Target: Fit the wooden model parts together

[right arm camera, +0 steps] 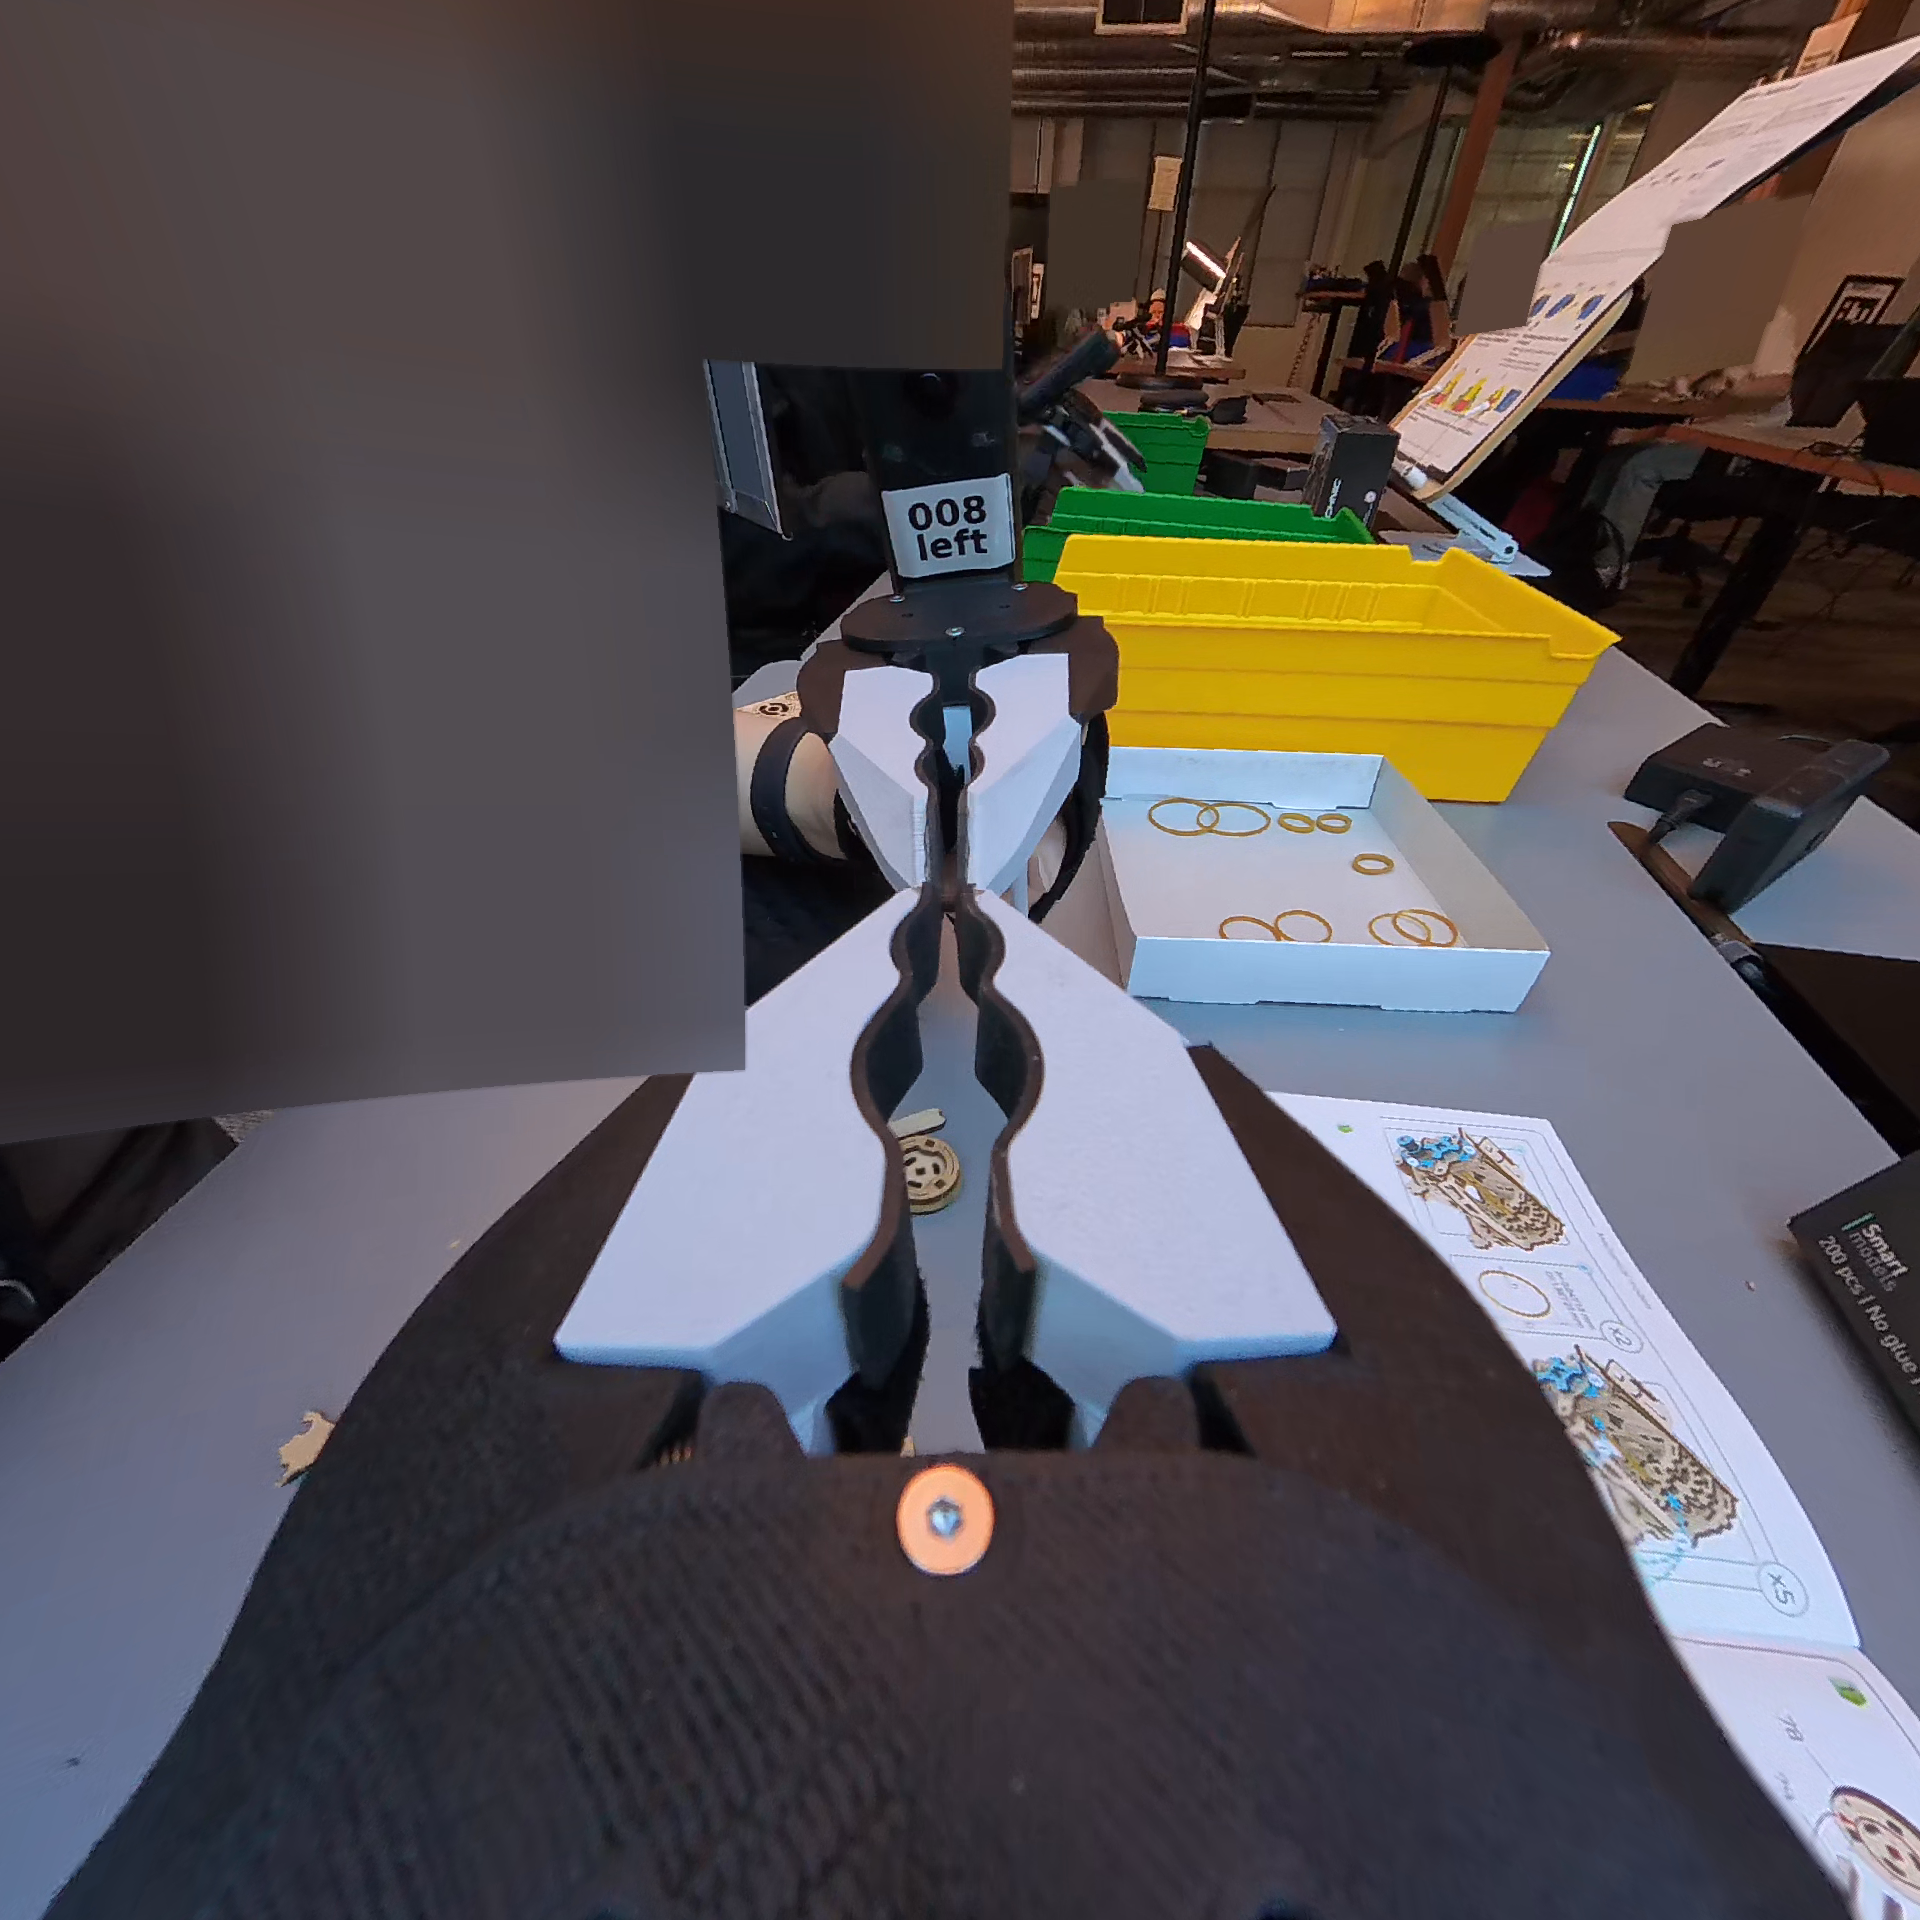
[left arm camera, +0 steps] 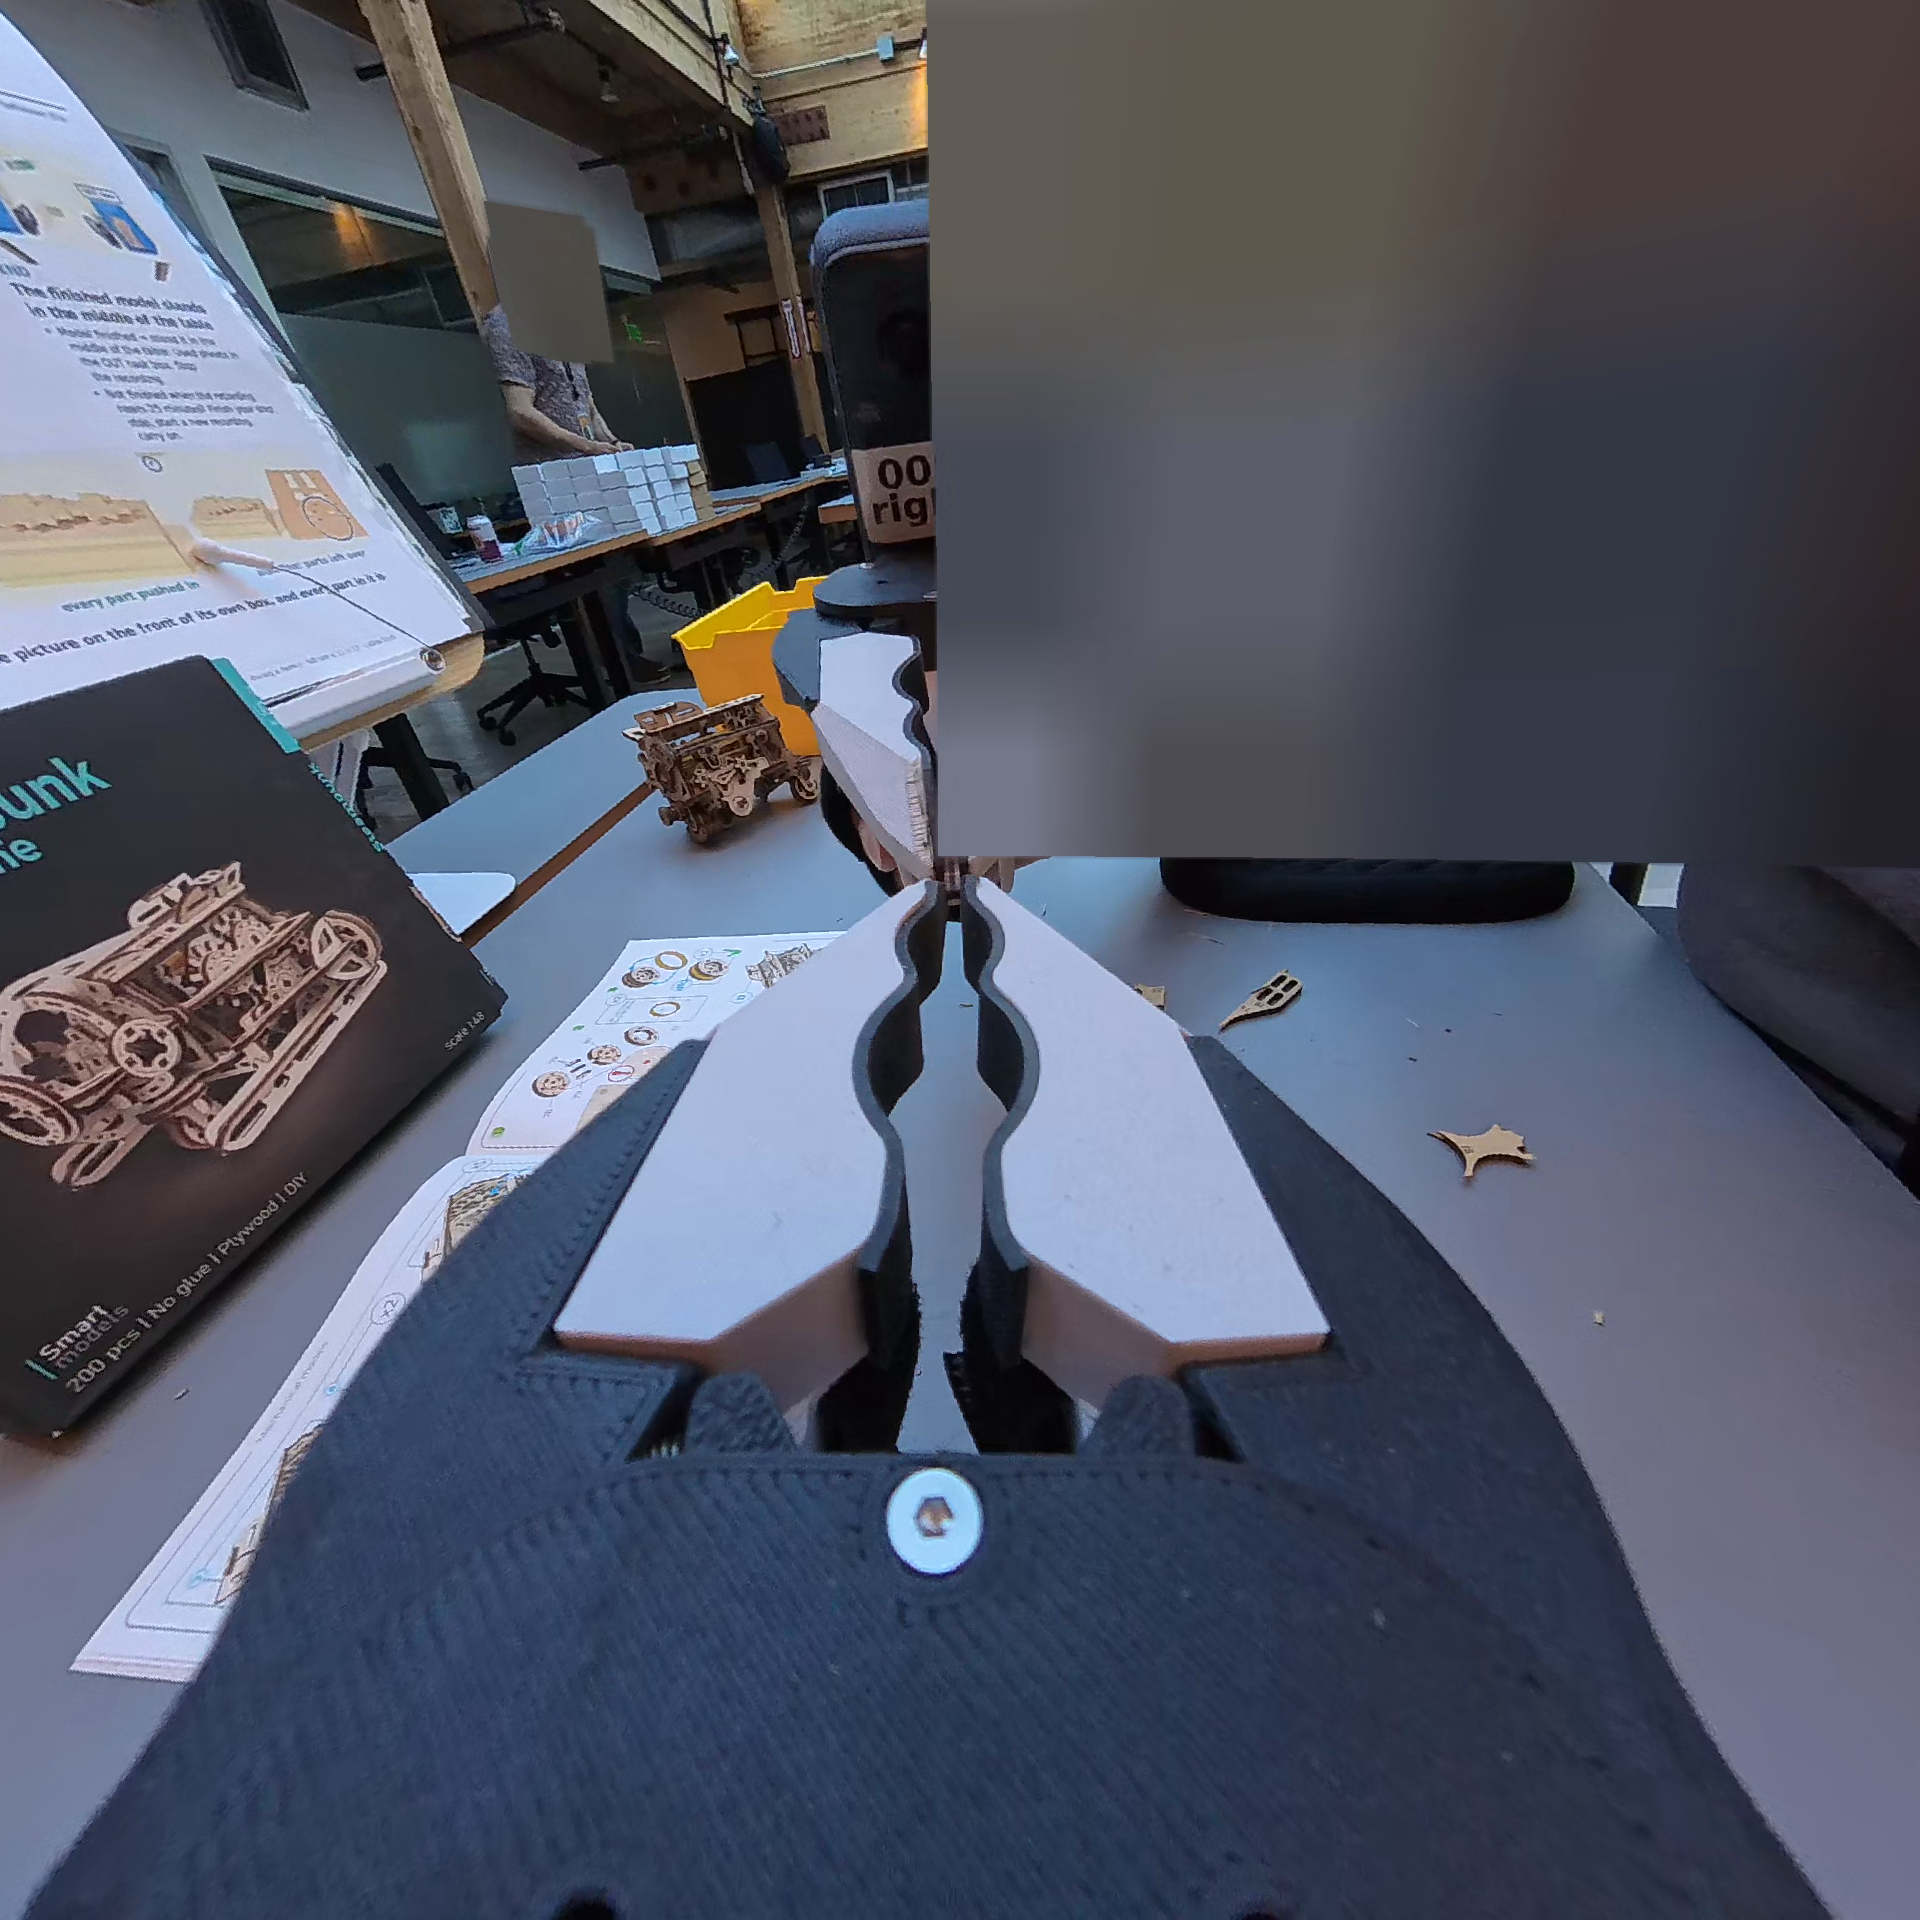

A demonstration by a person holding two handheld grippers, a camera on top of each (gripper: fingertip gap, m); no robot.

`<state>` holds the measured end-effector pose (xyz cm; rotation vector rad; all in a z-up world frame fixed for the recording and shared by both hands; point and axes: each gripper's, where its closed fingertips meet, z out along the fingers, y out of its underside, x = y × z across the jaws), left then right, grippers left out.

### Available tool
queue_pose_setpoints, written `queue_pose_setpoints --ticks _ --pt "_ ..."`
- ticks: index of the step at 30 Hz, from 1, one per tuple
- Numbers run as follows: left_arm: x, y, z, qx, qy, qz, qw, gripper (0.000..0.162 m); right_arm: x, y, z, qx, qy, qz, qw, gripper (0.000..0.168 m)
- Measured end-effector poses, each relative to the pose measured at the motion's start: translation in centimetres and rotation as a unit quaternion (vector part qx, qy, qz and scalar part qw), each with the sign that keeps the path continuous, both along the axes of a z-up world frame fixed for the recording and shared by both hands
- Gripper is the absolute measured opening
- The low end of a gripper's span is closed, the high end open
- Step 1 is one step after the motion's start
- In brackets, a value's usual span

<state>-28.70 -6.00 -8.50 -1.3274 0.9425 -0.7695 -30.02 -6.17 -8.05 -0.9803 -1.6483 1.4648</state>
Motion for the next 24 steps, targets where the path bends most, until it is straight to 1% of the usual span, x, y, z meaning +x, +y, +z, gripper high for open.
queue_pose_setpoints --ticks 4,5,6,7,9,11,13,15,19,21,24 --pt "-0.2 0.1 -0.6 -0.015 -0.002 -0.007 1.0 0.001 -0.2 0.2 -0.7 -0.005 -0.032 -0.005 0.999 0.001" --pt "-0.3 0.2 -0.6 -0.017 -0.006 -0.009 1.0 0.008 -0.2 0.4 -1.2 -0.005 -0.049 -0.007 0.999 0.001" --pt "-0.6 0.3 -0.4 -0.02 -0.015 -0.005 1.0 0.02 -0.3 0.6 -1.7 -0.004 -0.064 -0.011 0.998 0.001" --pt "-1.0 0.5 0.0 -0.024 -0.029 -0.001 0.999 0.028 -0.2 0.8 -2.2 -0.006 -0.084 -0.013 0.996 0.001" --pt "-2.0 0.6 0.9 -0.033 -0.065 -0.002 0.997 0.035 0.1 0.5 -3.7 -0.024 -0.158 -0.011 0.987 0.001" --pt "-3.2 1.3 1.3 -0.045 -0.089 0.014 0.995 0.035 0.4 0.2 -5.8 -0.018 -0.235 -0.035 0.971 0.001" --pt "-4.1 1.8 1.0 -0.052 -0.091 0.026 0.994 0.034 0.7 -0.2 -8.3 0.006 -0.3 -0.062 0.952 0.001" --pt "-4.8 2.5 0.4 -0.064 -0.087 0.04 0.993 0.032 0.8 -1.0 -10.3 0.005 -0.353 -0.075 0.932 0.001" --pt "-5.3 3.1 -0.5 -0.094 -0.093 0.039 0.99 0.031 0.7 -1.9 -12.5 -0.001 -0.421 -0.096 0.902 0.001" --pt "-5.2 3.1 -0.5 -0.103 -0.099 0.033 0.989 0.03 0.7 -2.1 -13.2 0.013 -0.435 -0.108 0.894 0.001" --pt "-5.0 3.0 -0.7 -0.105 -0.096 0.03 0.989 0.028 0.5 -2.0 -13.3 0.023 -0.439 -0.126 0.889 0.001"
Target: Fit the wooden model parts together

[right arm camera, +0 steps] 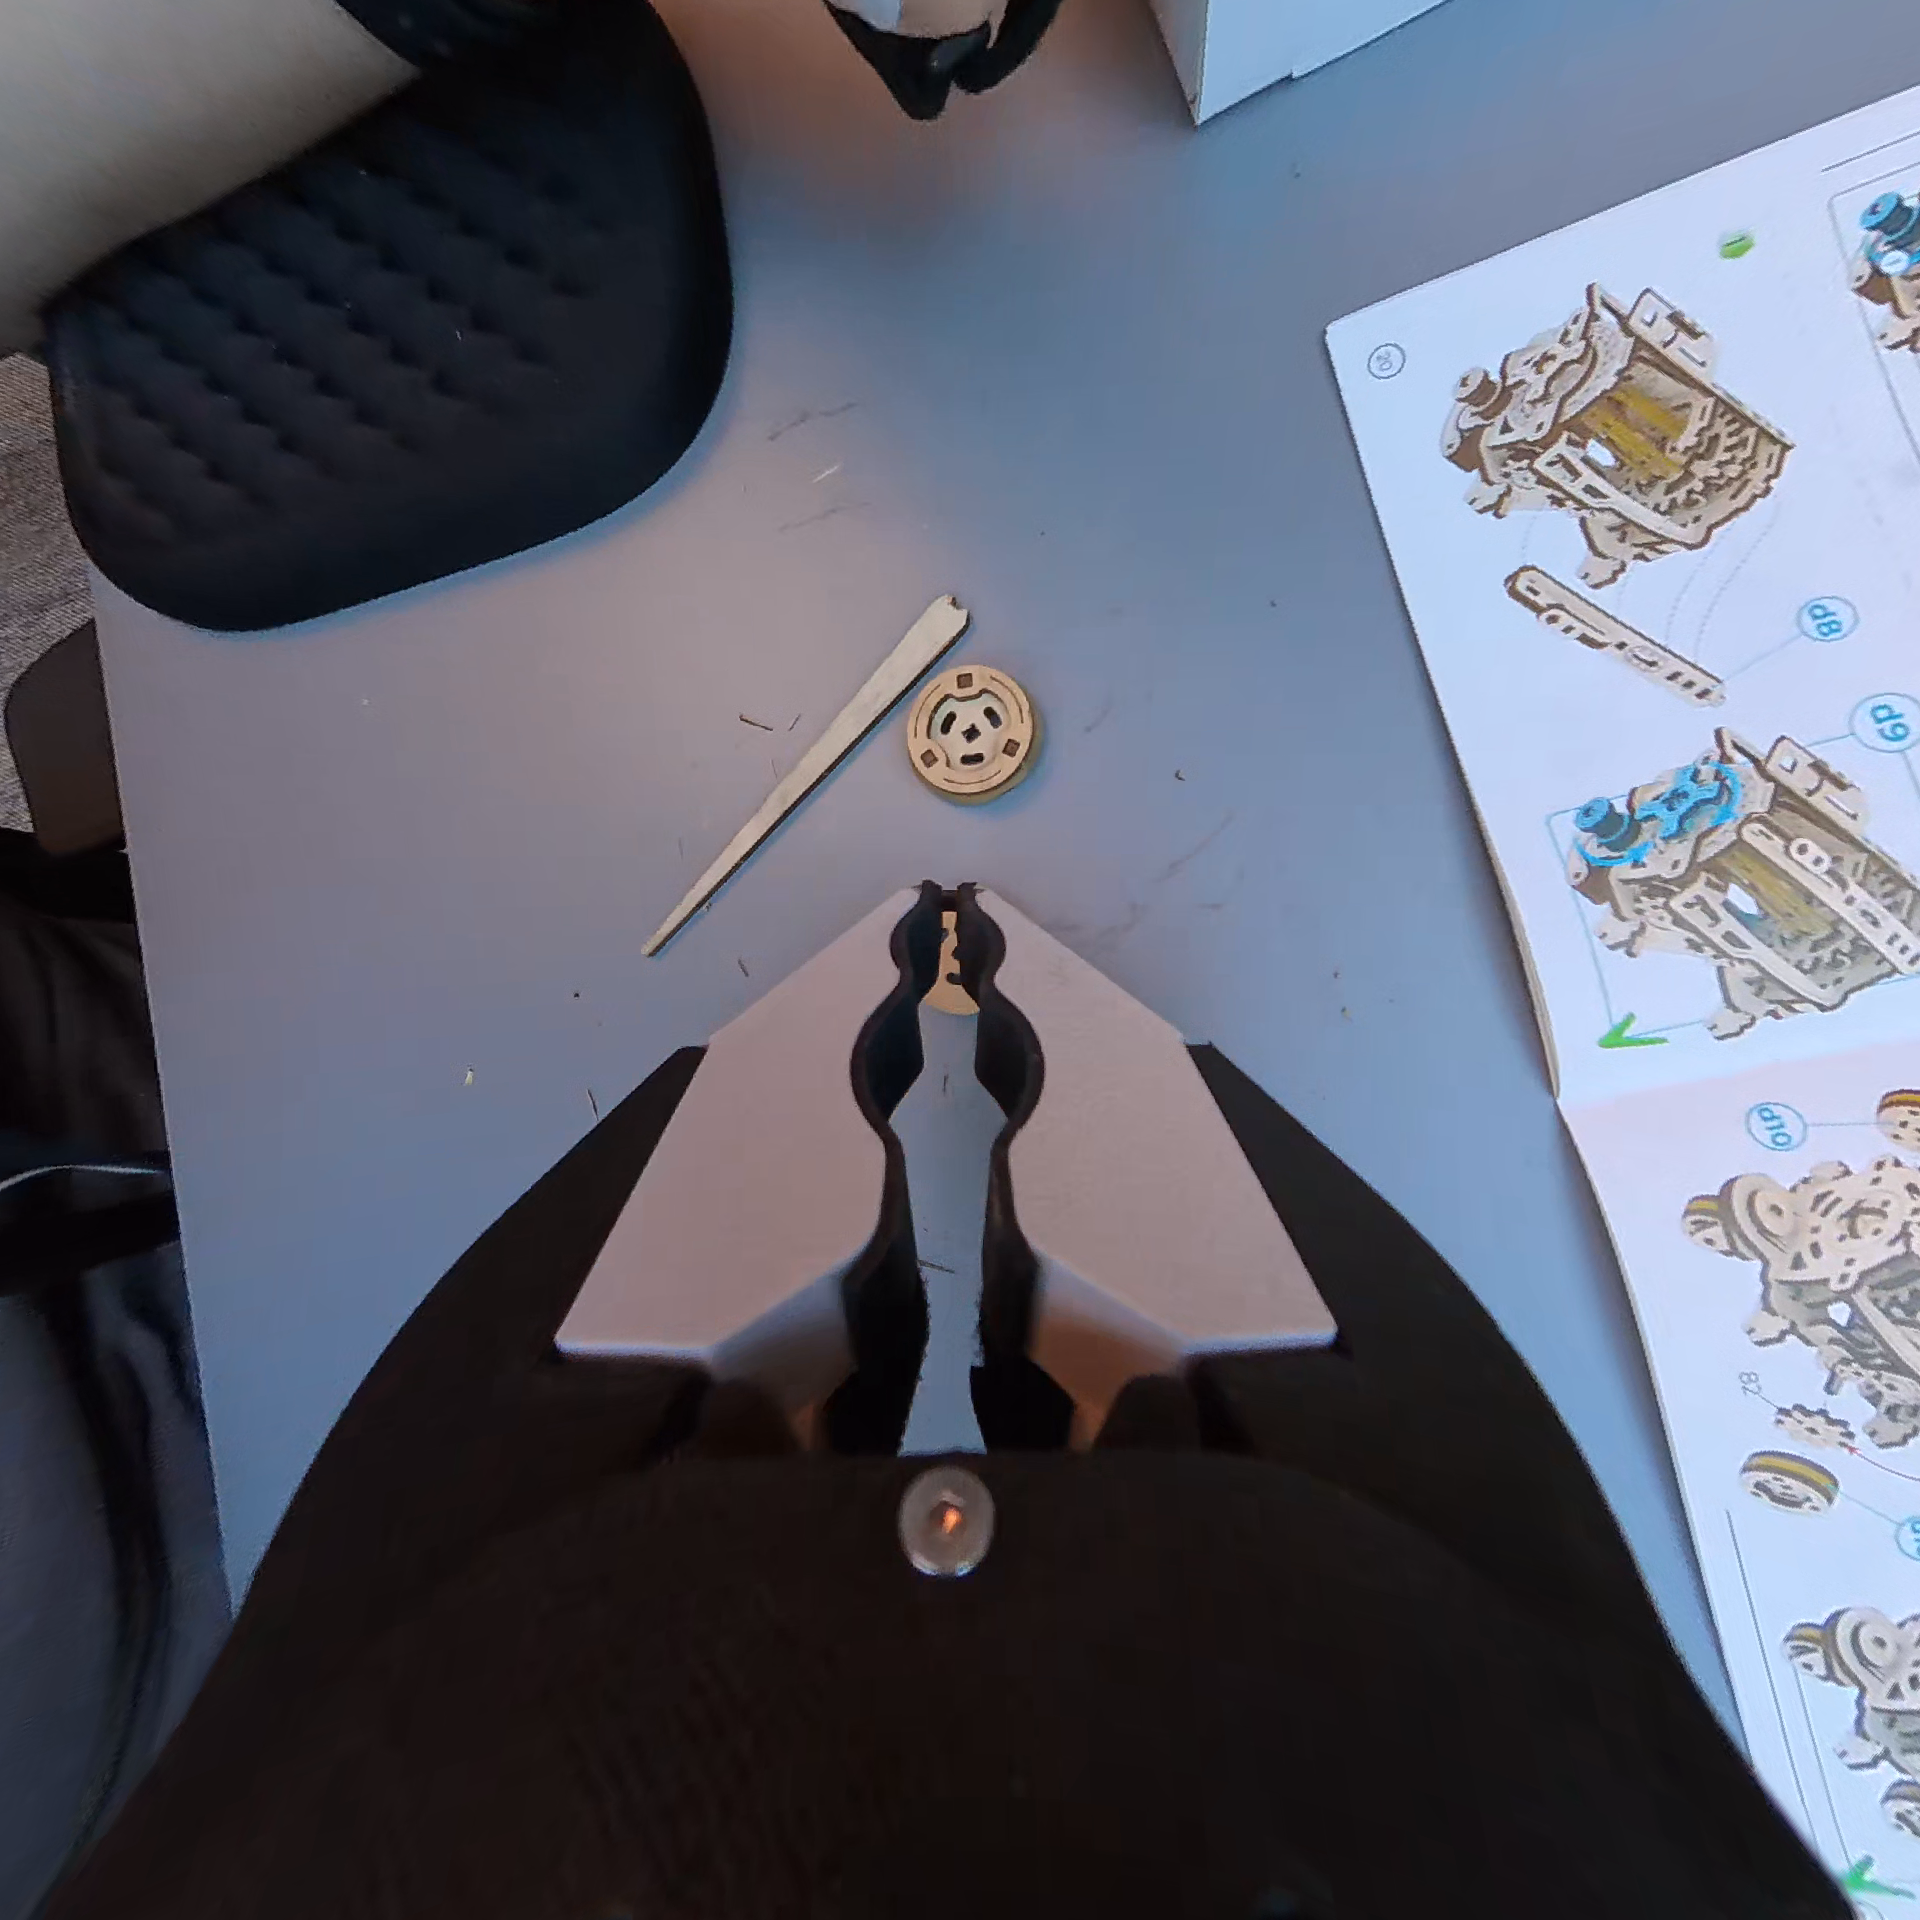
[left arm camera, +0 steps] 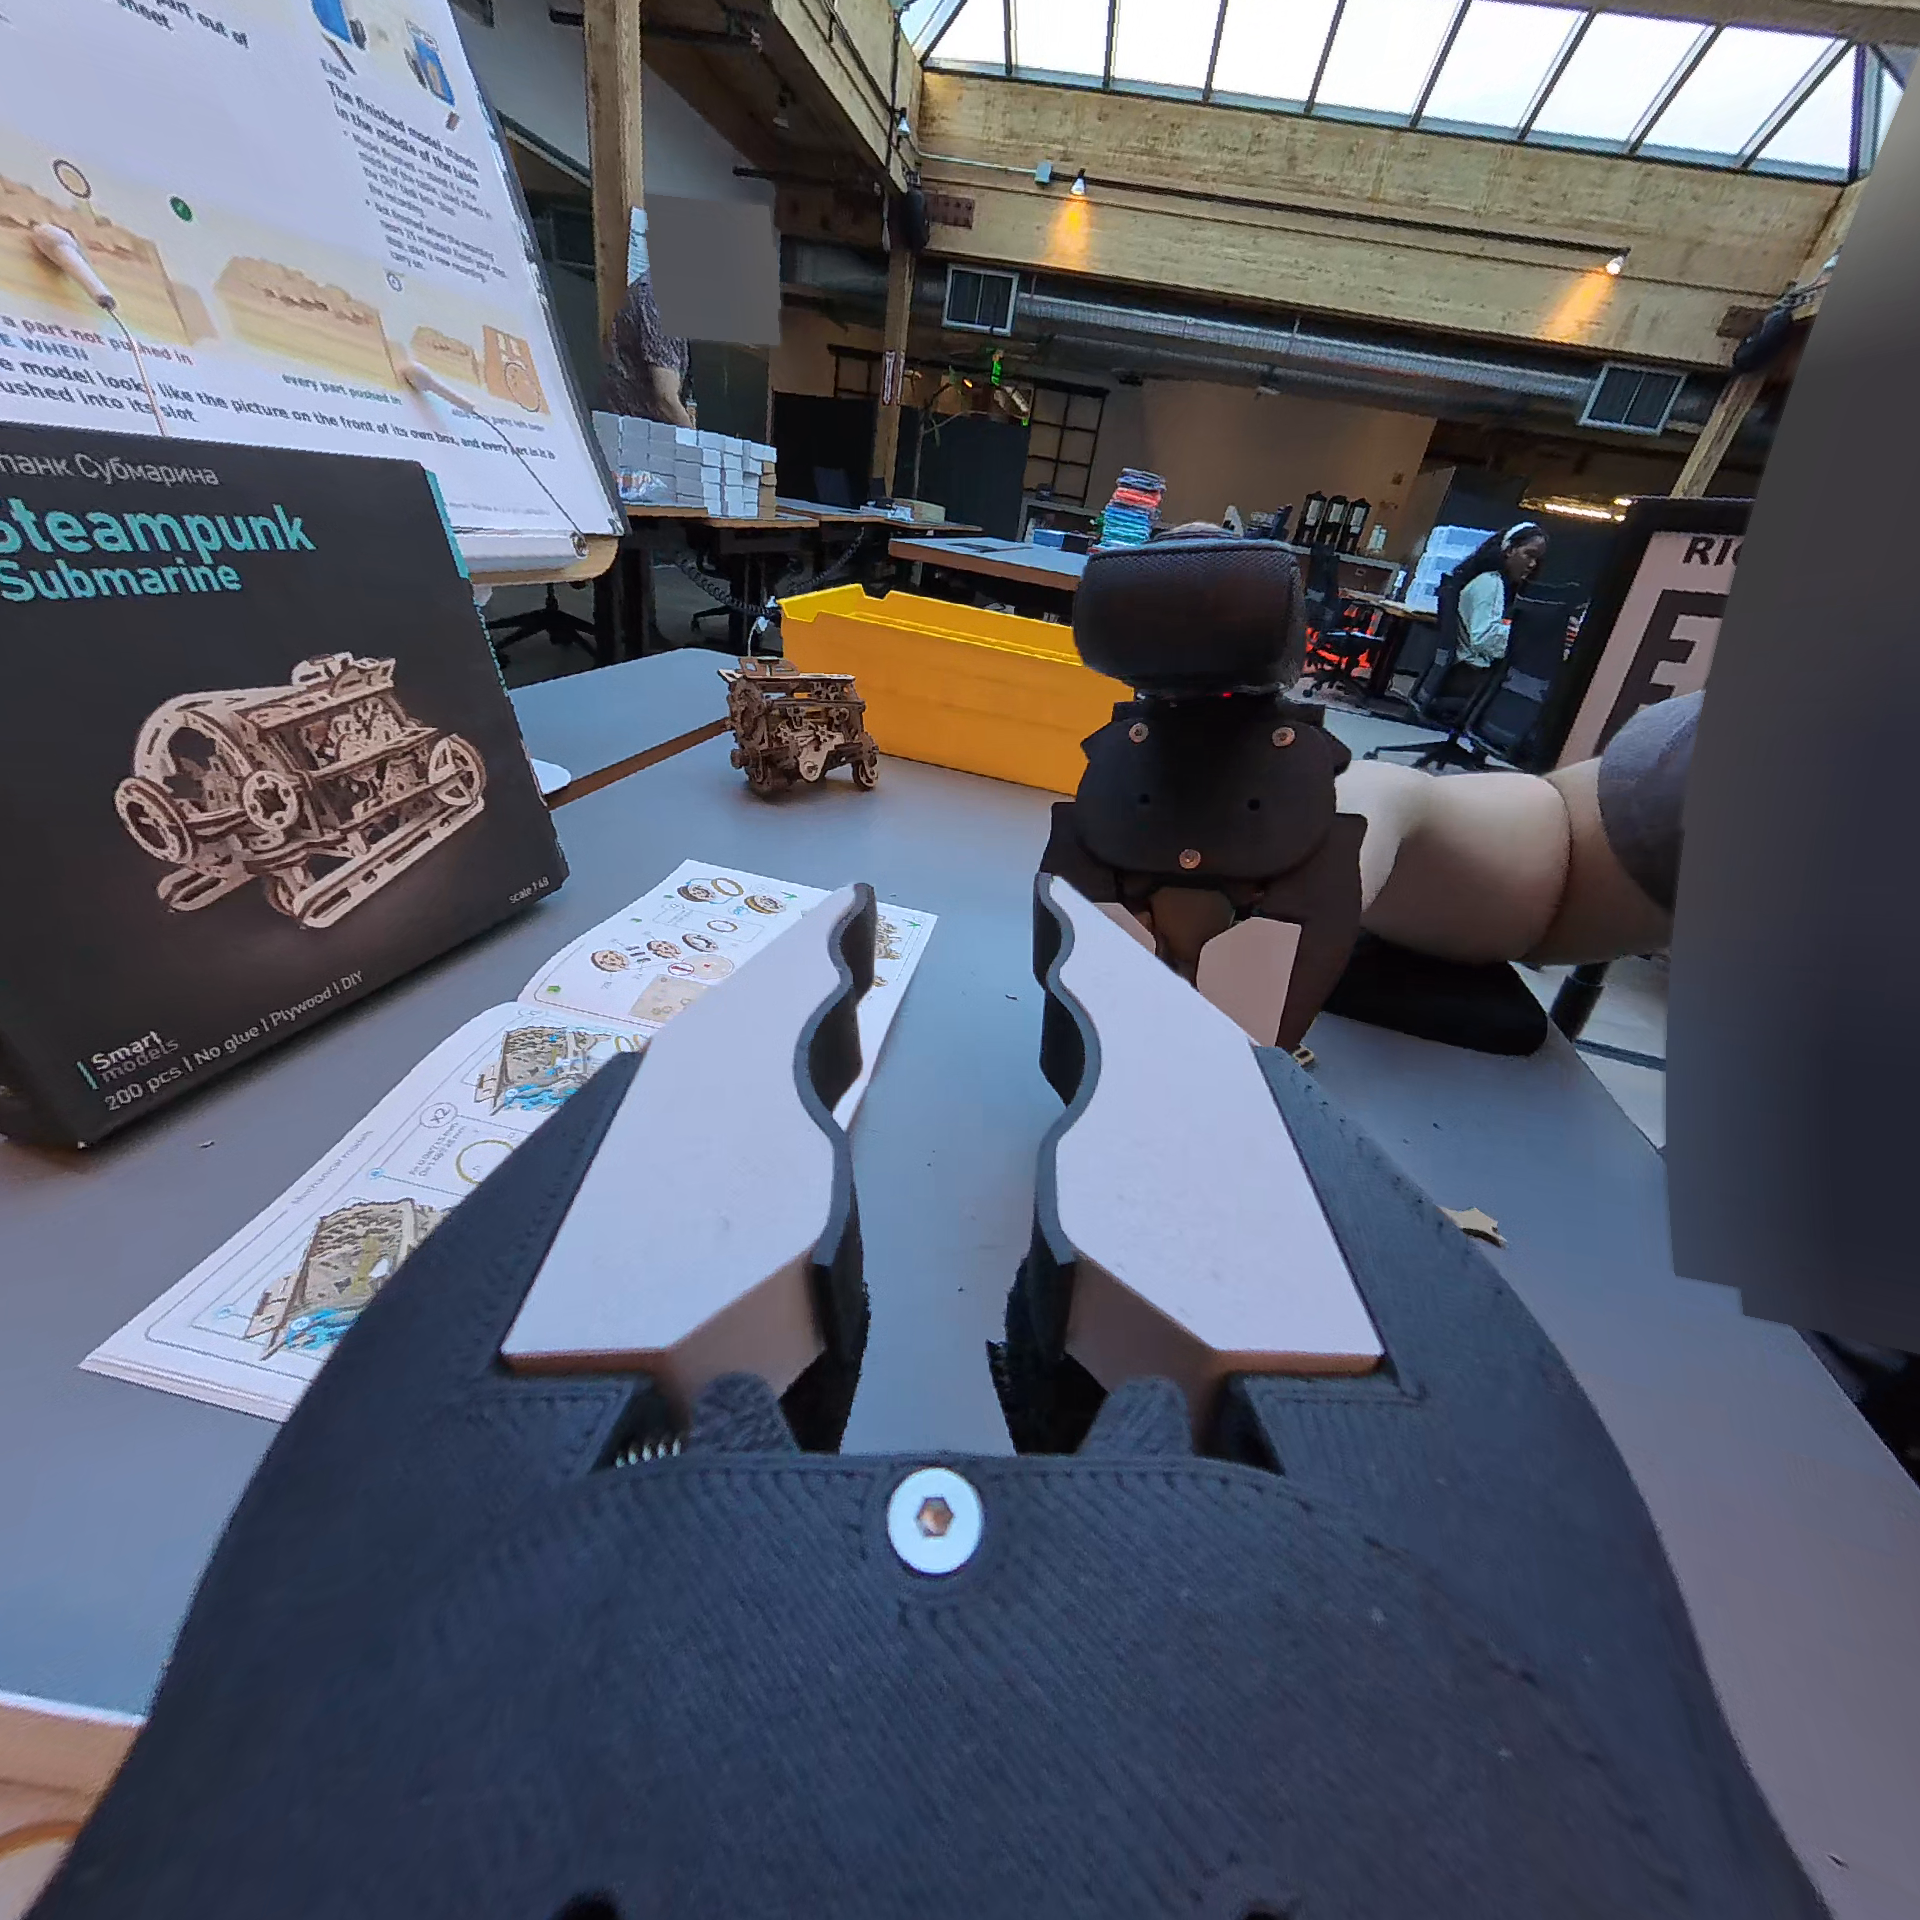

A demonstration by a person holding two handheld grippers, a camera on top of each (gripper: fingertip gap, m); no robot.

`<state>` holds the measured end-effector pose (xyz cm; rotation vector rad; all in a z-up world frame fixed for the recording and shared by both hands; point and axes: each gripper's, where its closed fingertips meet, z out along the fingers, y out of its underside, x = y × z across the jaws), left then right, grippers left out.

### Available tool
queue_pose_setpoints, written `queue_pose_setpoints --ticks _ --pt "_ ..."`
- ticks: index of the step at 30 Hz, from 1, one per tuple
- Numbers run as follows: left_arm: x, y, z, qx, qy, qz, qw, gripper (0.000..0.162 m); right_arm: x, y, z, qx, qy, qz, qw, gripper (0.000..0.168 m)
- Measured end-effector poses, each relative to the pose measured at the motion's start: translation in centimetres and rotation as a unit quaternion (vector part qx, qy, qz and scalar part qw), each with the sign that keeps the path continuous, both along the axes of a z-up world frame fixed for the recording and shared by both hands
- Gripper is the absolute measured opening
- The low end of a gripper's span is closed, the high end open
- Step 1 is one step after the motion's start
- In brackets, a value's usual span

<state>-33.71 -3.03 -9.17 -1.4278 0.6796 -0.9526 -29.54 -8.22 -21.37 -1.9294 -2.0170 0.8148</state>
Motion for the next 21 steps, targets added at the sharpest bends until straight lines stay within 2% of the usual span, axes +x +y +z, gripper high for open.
queue_pose_setpoints --ticks 21 --pt "-0.4 0.3 0.1 0.013 0.007 0.015 1.0 0.022 0.1 0.1 -1.0 0.005 -0.028 -0.004 1.0 0.001"
